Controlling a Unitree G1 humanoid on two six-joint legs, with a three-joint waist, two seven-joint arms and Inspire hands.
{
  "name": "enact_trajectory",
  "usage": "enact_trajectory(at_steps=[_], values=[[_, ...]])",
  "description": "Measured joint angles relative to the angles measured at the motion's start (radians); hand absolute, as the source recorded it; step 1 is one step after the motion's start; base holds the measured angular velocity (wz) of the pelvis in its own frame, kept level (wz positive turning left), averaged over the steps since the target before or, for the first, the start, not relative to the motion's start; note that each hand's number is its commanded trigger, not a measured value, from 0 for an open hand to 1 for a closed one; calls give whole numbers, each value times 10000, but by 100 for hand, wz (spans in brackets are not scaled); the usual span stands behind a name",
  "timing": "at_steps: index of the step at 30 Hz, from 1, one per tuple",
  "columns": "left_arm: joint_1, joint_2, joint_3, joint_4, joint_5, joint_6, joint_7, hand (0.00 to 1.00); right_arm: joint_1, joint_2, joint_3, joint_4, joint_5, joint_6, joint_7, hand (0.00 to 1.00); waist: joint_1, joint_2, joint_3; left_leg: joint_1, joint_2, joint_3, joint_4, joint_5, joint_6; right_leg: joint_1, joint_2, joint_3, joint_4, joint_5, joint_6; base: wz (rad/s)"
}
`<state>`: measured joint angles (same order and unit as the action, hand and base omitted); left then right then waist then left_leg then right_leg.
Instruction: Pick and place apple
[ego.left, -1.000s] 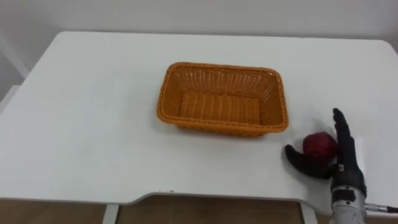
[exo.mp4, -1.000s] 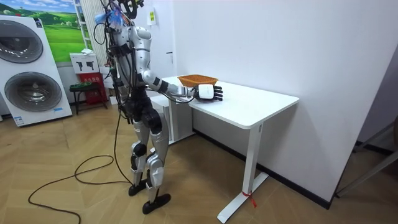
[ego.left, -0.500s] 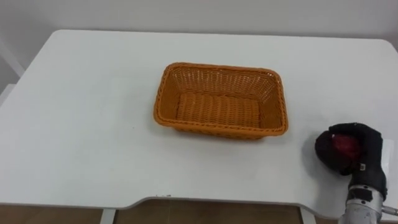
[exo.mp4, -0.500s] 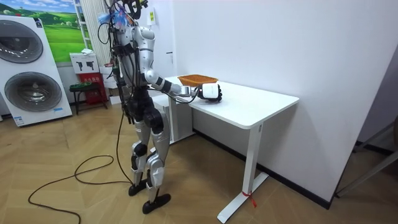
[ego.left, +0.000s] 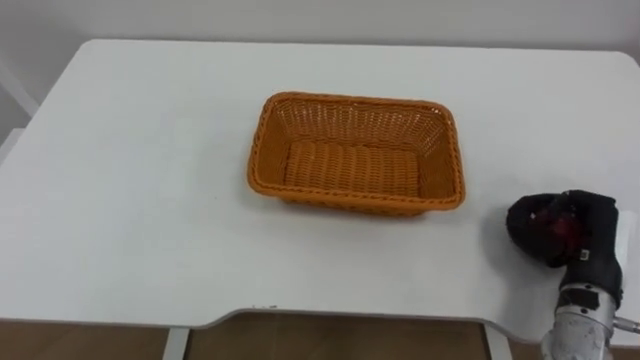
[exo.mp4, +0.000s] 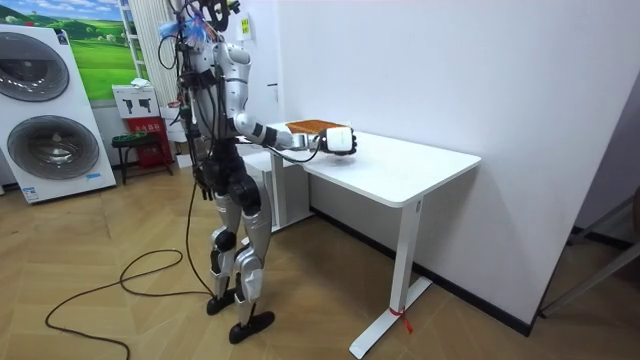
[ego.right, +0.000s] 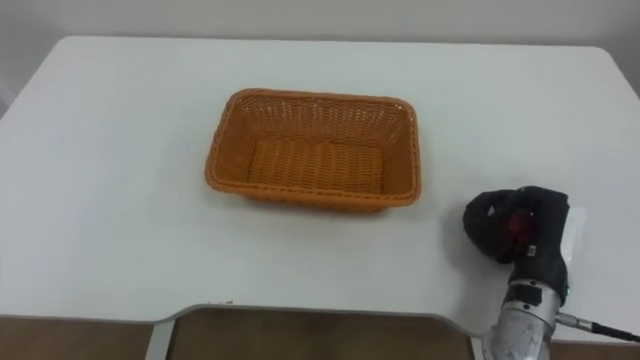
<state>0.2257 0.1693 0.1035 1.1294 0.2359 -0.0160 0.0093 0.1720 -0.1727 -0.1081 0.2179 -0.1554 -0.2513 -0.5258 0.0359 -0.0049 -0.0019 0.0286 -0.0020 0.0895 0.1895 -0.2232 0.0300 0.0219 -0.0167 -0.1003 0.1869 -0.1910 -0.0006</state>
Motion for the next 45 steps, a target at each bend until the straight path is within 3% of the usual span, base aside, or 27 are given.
enact_trajectory(at_steps=[13,21,26,27,28,29,30,35,45], values=[[-18,-14,-113,91,-64,19,39,0,-1687,-309,162,-1158,-33,140,-409,100,278,-69,25,13,9,-108,-11,19,-22,27,7,-135,-17,10,-11,1],[-31,-7,-510,96,99,162,-44,0,-1944,-355,1215,-1297,-127,368,38,100,495,-89,58,-17,8,-220,-4,31,-40,69,-17,-439,-30,14,-16,5],[-217,1,-488,98,117,229,-234,0,-2026,-357,1947,-1732,-175,602,867,100,566,-112,55,-26,8,-343,11,35,-45,104,-20,-507,-30,14,-17,5],[-229,1,-488,98,120,230,-244,0,-2026,-355,1993,-1777,-183,628,980,76,566,-120,54,-23,7,-356,11,35,-45,113,-22,-521,-29,14,-17,5],[-245,0,-489,97,123,234,-290,0,-2026,-347,2051,-1900,-351,750,1189,38,573,-133,53,-22,7,-359,9,35,-45,118,-22,-524,-28,14,-17,0],[-247,1,-489,93,125,242,-386,0,-2029,-313,2057,-1986,-640,780,1372,12,575,-146,54,-23,7,-367,8,35,-44,118,-22,-524,-28,14,-17,0],[-247,0,-490,92,130,248,-421,0,-2035,-295,2059,-1993,-810,780,1432,0,582,-157,51,-23,7,-367,8,35,-44,118,-23,-525,-27,14,-17,0],[-429,-3,-490,86,148,324,-426,0,-2048,-251,2073,-1992,-2090,786,1898,0,795,-232,57,-20,11,-366,3,35,-45,109,-21,-525,-32,14,-17,0],[-627,32,-767,85,423,461,-357,0,-2070,-245,3019,-1999,-2093,1132,2691,0,894,-320,26,-23,3,-380,0,40,-49,117,-19,-482,-33,14,-17,0]])
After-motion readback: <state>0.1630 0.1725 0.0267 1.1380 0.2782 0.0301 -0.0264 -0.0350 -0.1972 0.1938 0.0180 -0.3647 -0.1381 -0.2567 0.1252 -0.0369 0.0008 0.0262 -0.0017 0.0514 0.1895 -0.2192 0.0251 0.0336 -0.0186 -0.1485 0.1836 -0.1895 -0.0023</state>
